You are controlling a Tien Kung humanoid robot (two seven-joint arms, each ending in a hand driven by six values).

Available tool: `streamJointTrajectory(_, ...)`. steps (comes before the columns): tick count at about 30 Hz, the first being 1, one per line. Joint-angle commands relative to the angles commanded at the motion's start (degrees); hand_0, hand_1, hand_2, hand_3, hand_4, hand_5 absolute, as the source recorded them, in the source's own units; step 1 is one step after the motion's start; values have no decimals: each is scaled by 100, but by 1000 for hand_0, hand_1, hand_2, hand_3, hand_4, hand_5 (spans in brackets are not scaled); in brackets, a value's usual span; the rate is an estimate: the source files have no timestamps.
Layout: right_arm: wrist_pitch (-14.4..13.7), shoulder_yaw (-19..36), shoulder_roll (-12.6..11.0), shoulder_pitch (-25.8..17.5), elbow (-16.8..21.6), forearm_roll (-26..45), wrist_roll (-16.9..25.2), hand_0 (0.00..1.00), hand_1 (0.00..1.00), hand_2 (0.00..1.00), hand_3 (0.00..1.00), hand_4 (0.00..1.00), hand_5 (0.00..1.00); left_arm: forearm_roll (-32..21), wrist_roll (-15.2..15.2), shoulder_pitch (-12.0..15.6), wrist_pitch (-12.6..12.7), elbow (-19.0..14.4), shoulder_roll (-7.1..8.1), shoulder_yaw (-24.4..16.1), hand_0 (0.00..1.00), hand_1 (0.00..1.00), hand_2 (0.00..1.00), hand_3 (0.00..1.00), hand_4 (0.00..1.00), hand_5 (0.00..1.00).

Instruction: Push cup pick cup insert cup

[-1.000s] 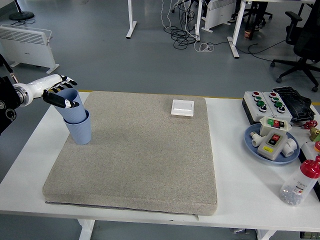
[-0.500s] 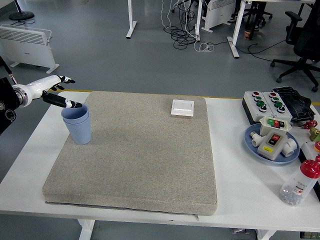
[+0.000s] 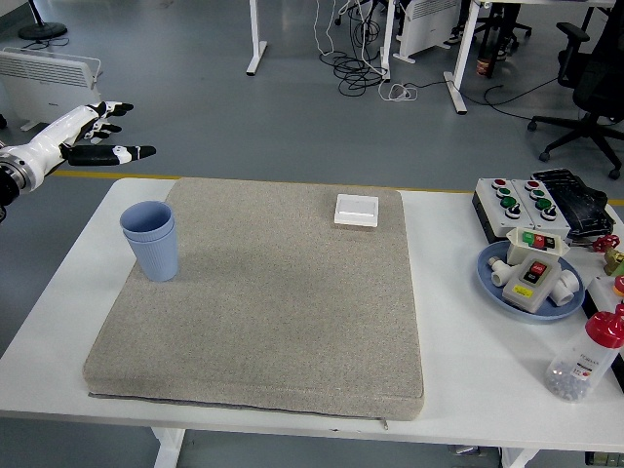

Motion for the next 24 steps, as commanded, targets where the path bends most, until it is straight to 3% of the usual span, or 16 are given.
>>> streamJointTrajectory(5,2,22,-5,-1,0,-12,-2,769,710,710,614,273,553,-1146,38,514,212,-292,68,-693,770,806,876,798,623,795)
streamJointTrajectory(6,5,27,-7,-4,0,-23,-6,769,710,710,614,274,556,-1407,84,694,236,-426,73,-885,779,804,865,772,596,995)
streamJointTrajectory(9,5,34,-9,-12,0,-25,-13,769,710,710,614,274,556,-2114,231,1100,205,-622,60,-1314,779,804,865,772,596,995)
streamJointTrajectory(13,8,31,-14,-18,0,-29,-19,770,710,710,615,273,554,-3083,392,1384,122,-702,50,-1581,779,792,840,747,606,998)
streamJointTrajectory(16,10,27,-23,-29,0,-16,-23,770,710,710,615,273,554,-3790,637,1911,18,-952,11,-2031,779,792,840,747,606,998)
streamJointTrajectory(24,11,49,-32,18,0,-8,6,770,710,710,614,273,555,-5727,425,2797,-140,-1280,-220,-2626,777,791,837,750,603,998)
